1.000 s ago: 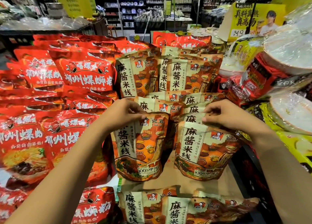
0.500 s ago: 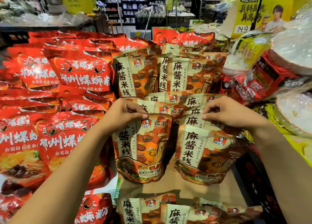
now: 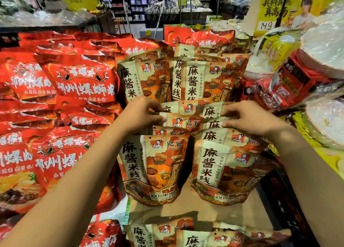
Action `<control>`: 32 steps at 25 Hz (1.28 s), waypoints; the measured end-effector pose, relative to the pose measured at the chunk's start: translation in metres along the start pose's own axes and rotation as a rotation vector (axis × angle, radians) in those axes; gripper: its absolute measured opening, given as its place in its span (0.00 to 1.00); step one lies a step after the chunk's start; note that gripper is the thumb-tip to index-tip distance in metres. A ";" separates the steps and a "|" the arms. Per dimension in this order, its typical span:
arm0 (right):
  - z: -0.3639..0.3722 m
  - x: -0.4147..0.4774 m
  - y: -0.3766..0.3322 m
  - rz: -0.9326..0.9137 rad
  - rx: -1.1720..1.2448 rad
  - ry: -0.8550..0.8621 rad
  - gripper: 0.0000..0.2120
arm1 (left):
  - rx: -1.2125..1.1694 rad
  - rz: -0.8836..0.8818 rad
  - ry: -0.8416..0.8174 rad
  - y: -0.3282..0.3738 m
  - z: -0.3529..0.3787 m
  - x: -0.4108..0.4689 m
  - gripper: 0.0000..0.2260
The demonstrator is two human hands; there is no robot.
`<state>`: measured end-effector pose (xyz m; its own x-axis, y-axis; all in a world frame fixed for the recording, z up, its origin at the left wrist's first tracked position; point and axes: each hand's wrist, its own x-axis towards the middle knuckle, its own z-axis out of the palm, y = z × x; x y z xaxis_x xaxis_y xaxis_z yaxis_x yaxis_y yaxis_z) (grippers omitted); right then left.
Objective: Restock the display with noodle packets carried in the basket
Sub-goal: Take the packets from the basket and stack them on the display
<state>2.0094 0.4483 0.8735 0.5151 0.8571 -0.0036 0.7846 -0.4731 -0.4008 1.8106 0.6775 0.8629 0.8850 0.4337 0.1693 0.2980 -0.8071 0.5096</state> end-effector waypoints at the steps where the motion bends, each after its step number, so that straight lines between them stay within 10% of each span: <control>1: 0.003 0.003 0.001 -0.004 0.026 -0.029 0.03 | 0.017 -0.039 -0.057 0.000 -0.002 0.005 0.11; 13: 0.010 0.020 -0.010 -0.065 0.130 -0.125 0.09 | -0.065 -0.098 -0.133 -0.020 -0.022 0.006 0.08; 18: -0.010 0.040 0.010 0.008 0.120 0.246 0.10 | -0.034 -0.057 0.139 -0.003 -0.009 0.028 0.16; 22: -0.001 0.053 0.025 0.066 -0.058 -0.014 0.04 | 0.053 -0.036 -0.121 0.004 0.010 0.057 0.13; 25: -0.001 0.057 0.027 0.052 -0.011 0.022 0.17 | 0.126 -0.012 -0.119 -0.001 0.006 0.065 0.05; 32: 0.005 0.066 0.026 0.049 -0.001 0.083 0.14 | 0.023 -0.111 -0.141 -0.028 -0.020 0.050 0.03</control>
<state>2.0615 0.4938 0.8581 0.5794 0.8133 0.0533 0.7581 -0.5139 -0.4015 1.8394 0.7294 0.8737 0.8873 0.4612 -0.0075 0.4029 -0.7670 0.4993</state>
